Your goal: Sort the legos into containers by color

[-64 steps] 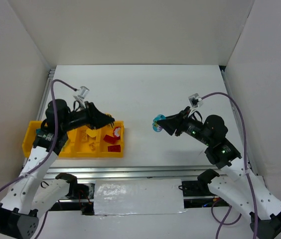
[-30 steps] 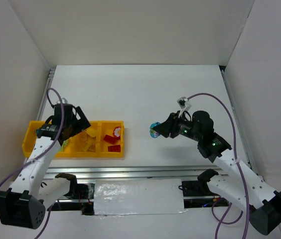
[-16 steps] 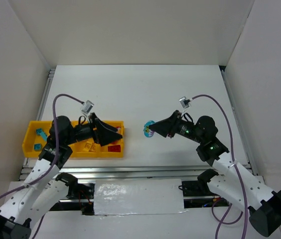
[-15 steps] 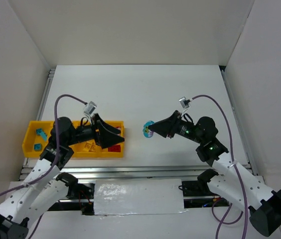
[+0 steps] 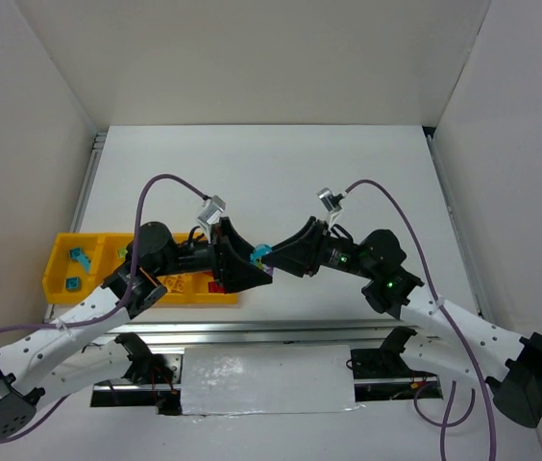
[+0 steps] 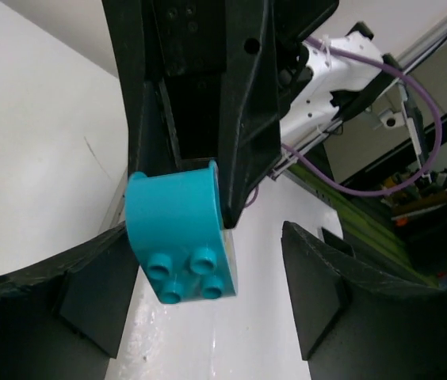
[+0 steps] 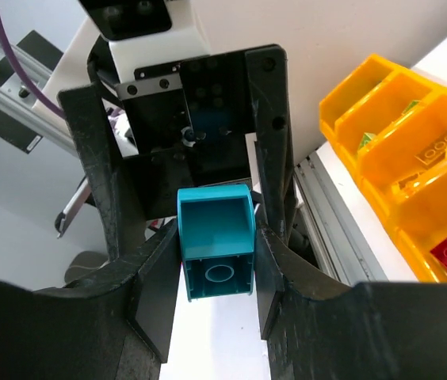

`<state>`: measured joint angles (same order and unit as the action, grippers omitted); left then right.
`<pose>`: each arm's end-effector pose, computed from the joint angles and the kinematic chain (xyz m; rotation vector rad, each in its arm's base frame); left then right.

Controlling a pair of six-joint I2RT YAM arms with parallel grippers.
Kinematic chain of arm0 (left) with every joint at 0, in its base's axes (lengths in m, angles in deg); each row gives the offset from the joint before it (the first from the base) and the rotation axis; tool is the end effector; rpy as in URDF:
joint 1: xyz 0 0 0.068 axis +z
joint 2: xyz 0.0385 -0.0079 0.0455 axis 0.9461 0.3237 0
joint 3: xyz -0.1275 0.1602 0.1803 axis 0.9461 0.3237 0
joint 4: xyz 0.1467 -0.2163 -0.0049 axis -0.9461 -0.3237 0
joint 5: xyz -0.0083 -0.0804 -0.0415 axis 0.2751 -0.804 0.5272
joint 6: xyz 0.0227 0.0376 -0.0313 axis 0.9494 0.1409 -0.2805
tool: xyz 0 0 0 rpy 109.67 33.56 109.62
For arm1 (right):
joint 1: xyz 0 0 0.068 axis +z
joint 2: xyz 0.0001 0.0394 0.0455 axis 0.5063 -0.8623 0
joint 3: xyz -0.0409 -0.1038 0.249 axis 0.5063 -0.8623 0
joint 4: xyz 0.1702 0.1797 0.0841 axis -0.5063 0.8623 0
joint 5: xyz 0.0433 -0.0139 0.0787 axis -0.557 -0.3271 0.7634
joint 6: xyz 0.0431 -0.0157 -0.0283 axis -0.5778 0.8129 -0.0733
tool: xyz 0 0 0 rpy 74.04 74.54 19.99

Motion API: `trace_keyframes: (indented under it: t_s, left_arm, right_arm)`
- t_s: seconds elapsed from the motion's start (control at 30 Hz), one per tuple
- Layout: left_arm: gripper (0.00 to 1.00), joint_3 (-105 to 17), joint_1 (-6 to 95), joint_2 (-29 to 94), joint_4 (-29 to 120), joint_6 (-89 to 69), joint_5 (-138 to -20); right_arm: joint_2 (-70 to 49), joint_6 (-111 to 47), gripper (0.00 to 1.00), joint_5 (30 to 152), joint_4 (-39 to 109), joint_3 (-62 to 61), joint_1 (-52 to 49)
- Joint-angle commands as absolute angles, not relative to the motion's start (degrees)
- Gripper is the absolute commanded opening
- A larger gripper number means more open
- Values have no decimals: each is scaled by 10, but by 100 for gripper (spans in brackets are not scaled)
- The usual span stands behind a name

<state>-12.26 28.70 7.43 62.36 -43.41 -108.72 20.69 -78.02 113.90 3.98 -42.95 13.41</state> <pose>0.1362 -0.1541 0.3495 0.5951 1.5890 -1.6672 0.1342 0.1538 0.3285 -0.4058 1.5505 1.7210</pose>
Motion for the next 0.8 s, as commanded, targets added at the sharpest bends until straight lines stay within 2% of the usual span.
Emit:
trace_keyframes:
  t_s: [0.0, 0.07, 0.1, 0.17, 0.2, 0.23, 0.27, 0.37, 0.4, 0.47, 0.57, 0.63, 0.7, 0.73, 0.77]
  left_arm:
    - [79, -150, 283, 68, 647, -412, -1069]
    - [66, -149, 282, 64, 647, -411, -1073]
    - [50, -150, 282, 61, 647, -410, -1075]
    - [36, -150, 282, 57, 645, -409, -1078]
    - [19, -151, 282, 55, 645, -408, -1082]
    - [12, -152, 282, 54, 644, -404, -1083]
    - [0, -153, 282, 50, 640, -402, -1083]
    - [0, -166, 281, 35, 609, -385, -1056]
    - [0, -176, 283, 31, 548, -374, -1005]
    - [0, -205, 287, 21, 468, -342, -939]
    - [0, -241, 312, 18, 398, -316, -899]
    - [0, -258, 336, 18, 322, -315, -817]
    - [0, -293, 403, 34, 253, -323, -747]
    - [0, -308, 435, 46, 169, -336, -701]
    - [0, -340, 518, 84, 122, -344, -665]
  right_arm:
    - [205, -757, 0, 1113, 13, -401, 145]
    - [205, -754, 0, 1102, 17, -402, 146]
    - [206, -751, 0, 1097, 23, -402, 146]
    - [206, -750, 0, 1086, 25, -403, 147]
    - [205, -749, 0, 1086, 25, -401, 146]
    - [202, -746, 0, 1087, 26, -400, 146]
    - [200, -744, 0, 1087, 30, -396, 146]
    - [207, -736, 78, 1075, 47, -397, 146]
    - [214, -732, 99, 1062, 60, -398, 145]
    - [233, -714, 100, 1029, 103, -398, 138]
    - [262, -696, 100, 996, 159, -400, 117]
    - [278, -689, 100, 967, 194, -400, 105]
    - [302, -675, 100, 929, 243, -401, 90]
    - [310, -670, 100, 919, 257, -402, 85]
    - [324, -660, 100, 908, 277, -403, 82]
